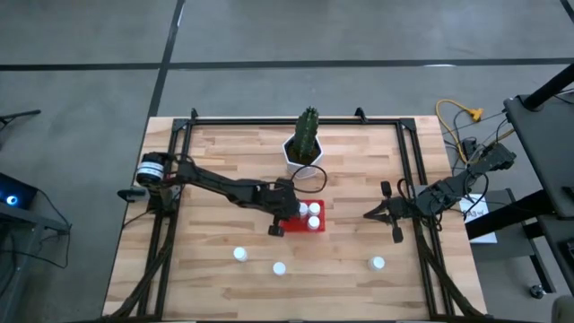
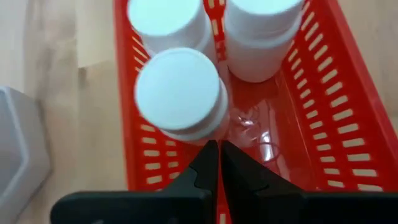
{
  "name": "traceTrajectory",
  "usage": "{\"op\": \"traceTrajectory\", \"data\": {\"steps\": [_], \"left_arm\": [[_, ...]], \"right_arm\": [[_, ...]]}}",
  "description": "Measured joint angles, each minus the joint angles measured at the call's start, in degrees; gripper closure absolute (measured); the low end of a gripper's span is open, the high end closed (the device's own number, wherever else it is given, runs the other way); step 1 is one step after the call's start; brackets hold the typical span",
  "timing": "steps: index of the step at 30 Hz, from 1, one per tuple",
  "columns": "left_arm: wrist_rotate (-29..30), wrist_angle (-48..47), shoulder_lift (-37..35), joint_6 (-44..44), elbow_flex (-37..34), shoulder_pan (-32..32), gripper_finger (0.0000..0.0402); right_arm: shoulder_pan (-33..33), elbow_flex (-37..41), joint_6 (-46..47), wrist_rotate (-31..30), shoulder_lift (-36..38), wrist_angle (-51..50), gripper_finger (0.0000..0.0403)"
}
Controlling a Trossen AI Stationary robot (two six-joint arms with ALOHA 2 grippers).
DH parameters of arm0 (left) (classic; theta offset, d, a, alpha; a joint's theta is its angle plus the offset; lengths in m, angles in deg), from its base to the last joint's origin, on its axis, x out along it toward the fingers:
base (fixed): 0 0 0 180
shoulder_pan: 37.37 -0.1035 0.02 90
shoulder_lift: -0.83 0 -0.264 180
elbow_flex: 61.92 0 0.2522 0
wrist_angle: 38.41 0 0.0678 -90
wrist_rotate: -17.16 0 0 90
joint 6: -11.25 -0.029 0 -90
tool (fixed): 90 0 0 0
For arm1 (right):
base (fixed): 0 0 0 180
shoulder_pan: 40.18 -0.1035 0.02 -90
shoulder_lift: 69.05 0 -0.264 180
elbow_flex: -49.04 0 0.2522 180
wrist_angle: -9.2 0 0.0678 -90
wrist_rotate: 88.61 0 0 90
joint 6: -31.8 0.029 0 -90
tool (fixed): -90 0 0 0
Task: Pick and place pill bottles into a basket
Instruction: Put the white pill bottle into the red bin, then put the left white pill bottle into the red bin
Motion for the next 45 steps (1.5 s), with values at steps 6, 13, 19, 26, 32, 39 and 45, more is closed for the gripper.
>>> {"op": "traceTrajectory", "data": {"steps": [6, 13, 19, 26, 32, 39, 45], "left_arm": [[0.1, 0.2, -2.3, -0.9, 0.1, 0.0, 0.04], [0.6, -3.7, -8.9, -1.3, 0.1, 0.0, 0.04], [0.8, -16.8, -18.7, -0.2, 0.1, 0.5, 0.04], [-0.2, -26.4, -29.4, 2.4, -0.4, 5.0, 0.04], [-4.9, -28.2, -34.1, 7.2, -1.4, 10.4, 0.04], [-2.3, -22.6, -39.0, 8.3, -6.5, 16.2, 0.04], [-2.2, -12.1, -48.5, 8.4, -17.9, 17.5, 0.04]], "right_arm": [[0.0, 0.0, -0.3, 0.0, -0.1, 0.0, 0.0394], [0.0, 0.0, -0.3, 0.1, -0.4, 0.0, 0.0394], [0.0, 0.0, -0.2, 0.0, -1.1, 0.1, 0.0394], [0.0, 0.0, -0.2, 0.1, -1.6, 0.0, 0.0394], [0.0, 0.0, -0.2, 0.1, -1.6, 0.0, 0.0394], [0.0, 0.0, 0.0, 0.1, -1.5, 0.2, 0.0394], [0.0, 0.0, 0.3, 0.1, -1.5, 0.3, 0.0394]]}}
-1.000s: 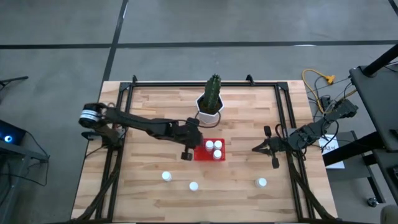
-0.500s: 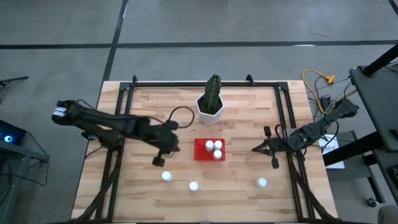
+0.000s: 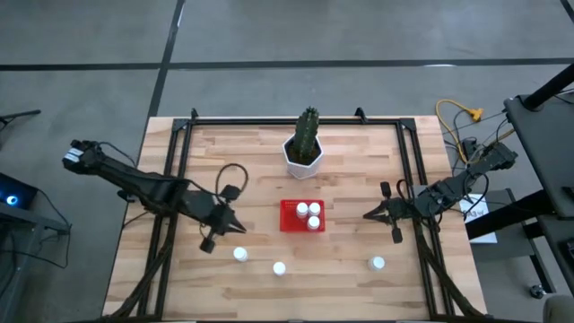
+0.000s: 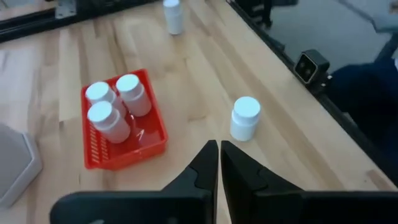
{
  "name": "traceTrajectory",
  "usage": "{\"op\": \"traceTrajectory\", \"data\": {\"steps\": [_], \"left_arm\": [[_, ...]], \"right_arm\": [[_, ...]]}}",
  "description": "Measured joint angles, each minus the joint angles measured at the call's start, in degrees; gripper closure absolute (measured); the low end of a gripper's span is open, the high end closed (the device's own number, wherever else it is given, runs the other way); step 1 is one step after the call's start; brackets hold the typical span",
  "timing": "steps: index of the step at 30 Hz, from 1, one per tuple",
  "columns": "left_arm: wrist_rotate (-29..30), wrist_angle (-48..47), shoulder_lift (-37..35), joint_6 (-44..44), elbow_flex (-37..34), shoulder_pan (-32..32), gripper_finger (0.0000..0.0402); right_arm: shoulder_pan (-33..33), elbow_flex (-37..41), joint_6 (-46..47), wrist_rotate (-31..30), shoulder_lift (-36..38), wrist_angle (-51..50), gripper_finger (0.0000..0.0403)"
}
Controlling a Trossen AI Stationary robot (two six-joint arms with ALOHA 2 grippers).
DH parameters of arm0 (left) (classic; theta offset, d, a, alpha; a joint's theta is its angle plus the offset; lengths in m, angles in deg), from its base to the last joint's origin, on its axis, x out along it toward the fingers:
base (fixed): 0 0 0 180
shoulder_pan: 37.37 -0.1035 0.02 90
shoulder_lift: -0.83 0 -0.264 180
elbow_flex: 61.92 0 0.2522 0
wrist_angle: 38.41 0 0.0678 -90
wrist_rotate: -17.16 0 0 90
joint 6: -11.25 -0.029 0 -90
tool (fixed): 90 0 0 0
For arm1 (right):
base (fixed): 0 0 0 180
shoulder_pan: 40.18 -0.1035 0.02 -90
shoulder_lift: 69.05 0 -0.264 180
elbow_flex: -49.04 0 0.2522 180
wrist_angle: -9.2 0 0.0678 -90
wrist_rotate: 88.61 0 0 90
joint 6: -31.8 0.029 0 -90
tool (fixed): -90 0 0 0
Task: Pick and place pill bottles into a basket
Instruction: Put the left white pill bottle into the red bin
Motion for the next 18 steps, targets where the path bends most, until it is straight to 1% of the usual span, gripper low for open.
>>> {"op": "traceTrajectory", "data": {"steps": [3, 5, 8, 10, 14, 18], "left_arm": [[0.0, 4.4, -5.4, 1.6, -6.2, 0.0, 0.04], [-0.1, 5.3, -8.2, 3.6, -9.2, 0.0, 0.04], [-0.3, 5.0, -10.7, 6.0, -12.5, 0.0, 0.0399], [-1.0, 5.0, -11.8, 6.1, -13.7, 0.0, 0.0391], [-1.6, 5.2, -12.2, 6.0, -14.3, 0.0, 0.0351], [-1.6, 5.3, -12.0, 6.1, -14.3, 0.0, 0.0288]], "right_arm": [[0.0, 0.0, 1.1, 0.0, 0.0, 0.0, 0.0394], [0.0, 0.0, 1.6, 0.0, 0.0, 0.0, 0.0394], [0.0, 0.0, 2.1, 0.0, 0.0, 0.1, 0.0394], [0.0, 0.0, 2.1, 0.0, 0.0, 0.1, 0.0394], [0.0, 0.0, 2.4, -0.2, 0.0, 0.2, 0.0394], [0.0, 0.0, 2.4, -0.2, 0.0, 0.5, 0.0394]]}}
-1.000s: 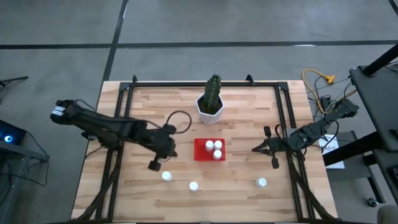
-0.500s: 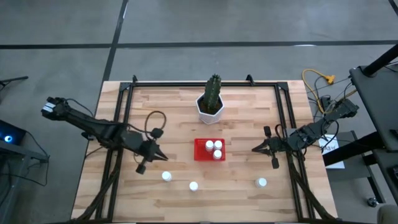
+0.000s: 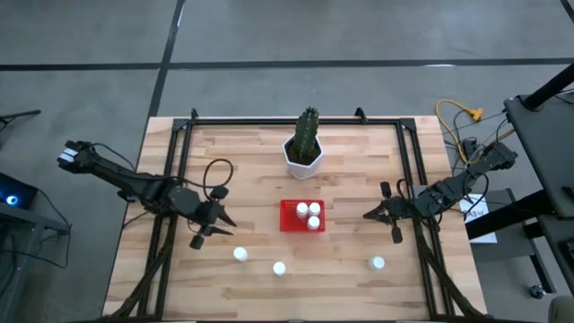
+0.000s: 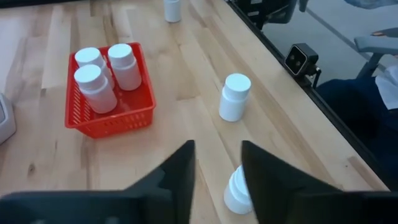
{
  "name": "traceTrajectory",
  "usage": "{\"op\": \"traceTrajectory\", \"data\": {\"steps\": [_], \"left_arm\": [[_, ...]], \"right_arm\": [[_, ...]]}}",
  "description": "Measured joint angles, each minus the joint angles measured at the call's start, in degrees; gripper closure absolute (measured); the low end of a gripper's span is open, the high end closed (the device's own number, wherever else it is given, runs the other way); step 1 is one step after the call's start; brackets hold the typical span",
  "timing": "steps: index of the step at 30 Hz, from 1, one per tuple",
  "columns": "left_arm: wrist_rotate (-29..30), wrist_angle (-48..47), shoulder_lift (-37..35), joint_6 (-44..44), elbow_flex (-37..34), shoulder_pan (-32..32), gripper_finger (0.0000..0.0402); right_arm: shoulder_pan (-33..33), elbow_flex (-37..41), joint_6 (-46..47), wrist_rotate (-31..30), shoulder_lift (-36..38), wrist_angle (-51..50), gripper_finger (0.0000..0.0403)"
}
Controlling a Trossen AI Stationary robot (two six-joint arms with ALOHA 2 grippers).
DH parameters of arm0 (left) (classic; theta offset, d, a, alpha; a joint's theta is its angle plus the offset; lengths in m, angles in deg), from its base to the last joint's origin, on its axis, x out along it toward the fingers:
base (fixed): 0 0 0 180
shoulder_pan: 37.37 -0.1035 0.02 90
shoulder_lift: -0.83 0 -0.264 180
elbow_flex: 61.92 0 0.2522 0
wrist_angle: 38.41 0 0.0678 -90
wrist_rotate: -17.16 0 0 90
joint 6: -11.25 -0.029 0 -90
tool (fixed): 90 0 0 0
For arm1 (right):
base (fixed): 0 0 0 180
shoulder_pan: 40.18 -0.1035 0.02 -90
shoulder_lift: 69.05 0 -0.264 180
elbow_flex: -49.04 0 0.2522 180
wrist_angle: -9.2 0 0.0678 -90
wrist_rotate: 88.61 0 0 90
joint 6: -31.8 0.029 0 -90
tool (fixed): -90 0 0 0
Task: Pick and place pill bottles into a basket
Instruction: Put the left white pill bottle into the red bin
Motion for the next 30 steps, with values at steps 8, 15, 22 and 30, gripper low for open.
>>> {"op": "traceTrajectory", "data": {"steps": [8, 15, 22, 30], "left_arm": [[-0.2, 0.0, 3.0, 1.5, 0.0, 0.0, 0.0162], [-0.4, 0.0, 8.4, 3.9, 0.0, 0.0, 0.0117], [-1.9, -0.3, 12.4, 4.2, 0.9, 0.0, 0.0113], [-3.3, -0.9, 18.3, 0.7, 4.4, 0.5, 0.0113]], "right_arm": [[0.0, 0.0, 0.0, 0.0, 0.0, 0.3, 0.0394], [0.0, 0.0, 0.0, 0.0, 0.0, 0.4, 0.0394], [0.0, 0.0, 0.2, 0.0, 0.0, 0.4, 0.0394], [0.0, 0.0, 0.4, 0.0, 0.0, 0.4, 0.0394]]}}
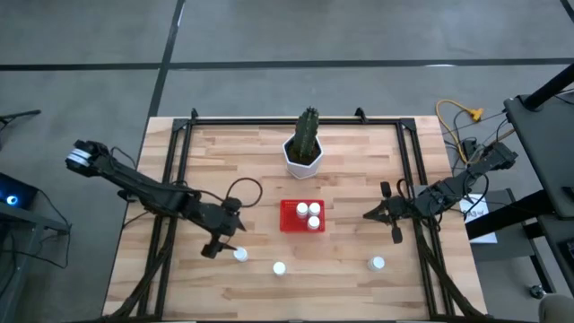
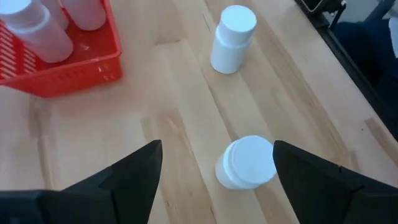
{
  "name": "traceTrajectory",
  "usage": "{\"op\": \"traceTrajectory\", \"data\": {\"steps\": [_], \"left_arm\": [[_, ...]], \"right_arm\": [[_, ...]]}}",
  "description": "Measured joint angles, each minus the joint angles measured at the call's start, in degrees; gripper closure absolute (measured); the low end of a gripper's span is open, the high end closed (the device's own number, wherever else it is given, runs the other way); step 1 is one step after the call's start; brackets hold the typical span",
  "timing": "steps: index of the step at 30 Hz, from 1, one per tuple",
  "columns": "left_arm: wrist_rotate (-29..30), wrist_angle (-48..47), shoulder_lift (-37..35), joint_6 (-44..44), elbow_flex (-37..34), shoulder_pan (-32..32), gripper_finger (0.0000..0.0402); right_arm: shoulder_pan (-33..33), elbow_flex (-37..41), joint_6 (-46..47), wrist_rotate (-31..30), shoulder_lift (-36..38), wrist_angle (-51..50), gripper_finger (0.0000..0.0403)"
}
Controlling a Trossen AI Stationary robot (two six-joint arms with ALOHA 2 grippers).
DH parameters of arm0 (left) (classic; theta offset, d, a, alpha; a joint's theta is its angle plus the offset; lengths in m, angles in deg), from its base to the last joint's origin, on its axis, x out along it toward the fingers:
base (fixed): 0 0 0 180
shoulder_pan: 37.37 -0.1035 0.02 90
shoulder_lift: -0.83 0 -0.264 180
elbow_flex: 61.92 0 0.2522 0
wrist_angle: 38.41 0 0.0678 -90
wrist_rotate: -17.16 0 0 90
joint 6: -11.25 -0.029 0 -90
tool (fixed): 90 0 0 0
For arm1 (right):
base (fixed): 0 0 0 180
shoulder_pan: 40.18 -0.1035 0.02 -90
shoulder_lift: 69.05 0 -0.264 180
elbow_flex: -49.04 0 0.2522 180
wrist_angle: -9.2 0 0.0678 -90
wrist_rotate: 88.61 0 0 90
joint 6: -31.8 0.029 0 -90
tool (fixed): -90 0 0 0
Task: Pick and place pill bottles into a basket
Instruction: Put the left white pill bottle into the red bin
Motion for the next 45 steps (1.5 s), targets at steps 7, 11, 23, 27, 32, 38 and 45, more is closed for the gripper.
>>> {"op": "traceTrajectory", "data": {"steps": [7, 11, 23, 27, 32, 38, 45], "left_arm": [[0.1, -15.3, 7.6, 0.7, 8.4, 0.9, 0.0113], [0.3, -18.8, 11.4, -0.3, 13.2, 0.9, 0.0113], [0.3, -19.4, 12.6, -0.5, 17.7, 1.2, 0.0114], [0.4, -19.5, 13.4, 0.8, 17.7, 1.8, 0.0114], [0.5, -19.4, 15.4, 2.3, 17.7, 2.8, 0.0114], [0.7, -19.3, 18.7, 2.7, 17.7, 3.2, 0.0114], [0.1, -19.0, 21.4, 3.8, 18.4, 3.3, 0.0114]], "right_arm": [[0.0, 0.0, -0.2, 0.0, 0.0, 0.0, 0.0394], [0.0, 0.0, -0.4, -0.1, 0.0, 0.0, 0.0394], [0.0, 0.0, 1.4, -0.1, 0.0, 0.0, 0.0394], [0.0, 0.0, 1.5, -0.1, -0.1, -0.1, 0.0394], [0.0, 0.0, 1.5, 0.0, -0.1, -0.1, 0.0394], [0.0, 0.0, 1.3, 0.0, 0.0, -0.1, 0.0394], [0.0, 0.0, 1.3, 0.0, 0.0, -0.1, 0.0394]]}}
